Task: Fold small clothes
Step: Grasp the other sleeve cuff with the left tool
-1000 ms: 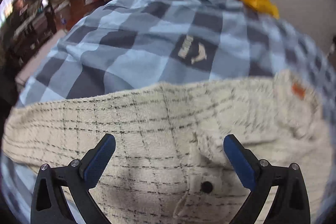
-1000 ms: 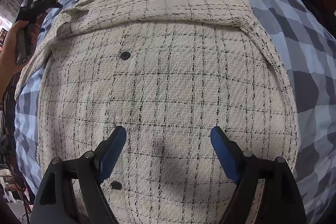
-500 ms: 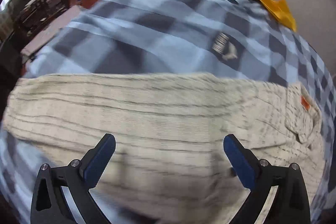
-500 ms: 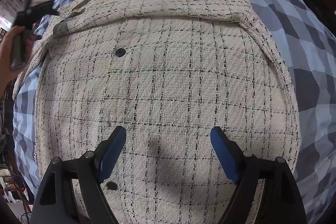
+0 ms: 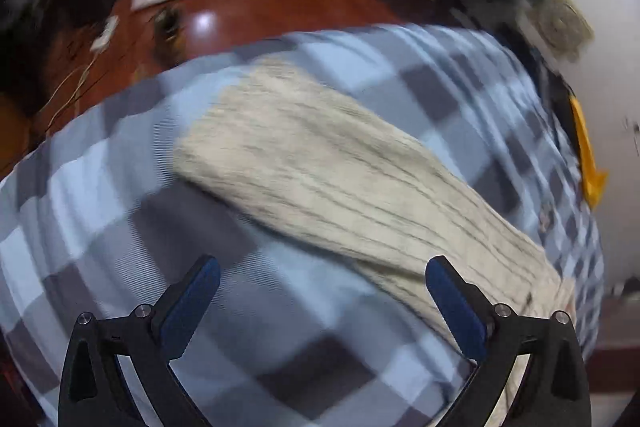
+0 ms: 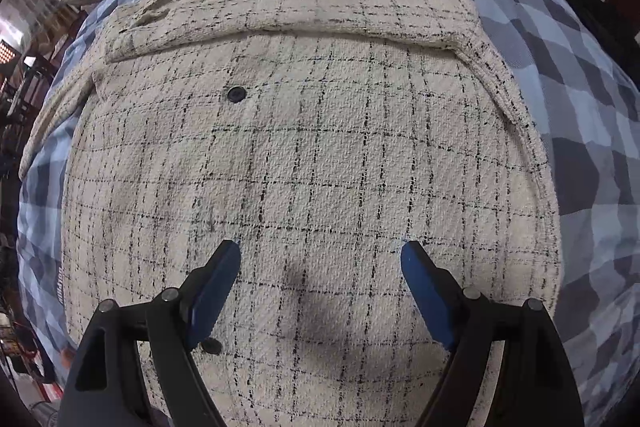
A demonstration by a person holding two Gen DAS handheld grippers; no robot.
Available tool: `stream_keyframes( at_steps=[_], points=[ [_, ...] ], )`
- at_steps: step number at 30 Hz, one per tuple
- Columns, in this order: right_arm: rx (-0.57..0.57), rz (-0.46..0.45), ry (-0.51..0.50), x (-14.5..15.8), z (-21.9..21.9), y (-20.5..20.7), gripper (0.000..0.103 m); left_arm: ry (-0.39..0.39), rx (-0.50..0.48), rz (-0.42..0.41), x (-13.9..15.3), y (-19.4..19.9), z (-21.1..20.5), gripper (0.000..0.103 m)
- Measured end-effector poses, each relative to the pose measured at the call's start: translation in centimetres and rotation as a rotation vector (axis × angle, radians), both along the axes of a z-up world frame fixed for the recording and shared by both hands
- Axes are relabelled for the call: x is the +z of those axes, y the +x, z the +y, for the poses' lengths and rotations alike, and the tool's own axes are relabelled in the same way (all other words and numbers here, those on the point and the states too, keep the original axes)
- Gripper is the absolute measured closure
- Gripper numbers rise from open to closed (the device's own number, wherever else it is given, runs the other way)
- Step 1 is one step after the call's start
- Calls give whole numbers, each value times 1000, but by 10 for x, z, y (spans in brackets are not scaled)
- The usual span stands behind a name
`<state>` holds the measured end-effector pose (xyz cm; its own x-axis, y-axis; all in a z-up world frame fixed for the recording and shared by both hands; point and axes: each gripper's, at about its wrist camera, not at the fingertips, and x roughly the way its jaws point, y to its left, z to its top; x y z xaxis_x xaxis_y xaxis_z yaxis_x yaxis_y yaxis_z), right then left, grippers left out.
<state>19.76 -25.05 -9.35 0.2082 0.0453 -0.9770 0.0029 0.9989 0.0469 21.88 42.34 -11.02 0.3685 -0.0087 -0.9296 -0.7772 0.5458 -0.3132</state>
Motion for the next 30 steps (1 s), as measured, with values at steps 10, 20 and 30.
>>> stream_keyframes(
  at_steps=[10,20,30],
  points=[
    [33,-61,-146,4,17,-4,23,-145,-18,25,-52,-13,62,37],
    [10,-60,-166,-4,16,6,23,-163,38,18,-58,10,70,72],
    [22,-59,-163,-2,17,4,23,151,-50,7,8,32,41,88]
  ],
)
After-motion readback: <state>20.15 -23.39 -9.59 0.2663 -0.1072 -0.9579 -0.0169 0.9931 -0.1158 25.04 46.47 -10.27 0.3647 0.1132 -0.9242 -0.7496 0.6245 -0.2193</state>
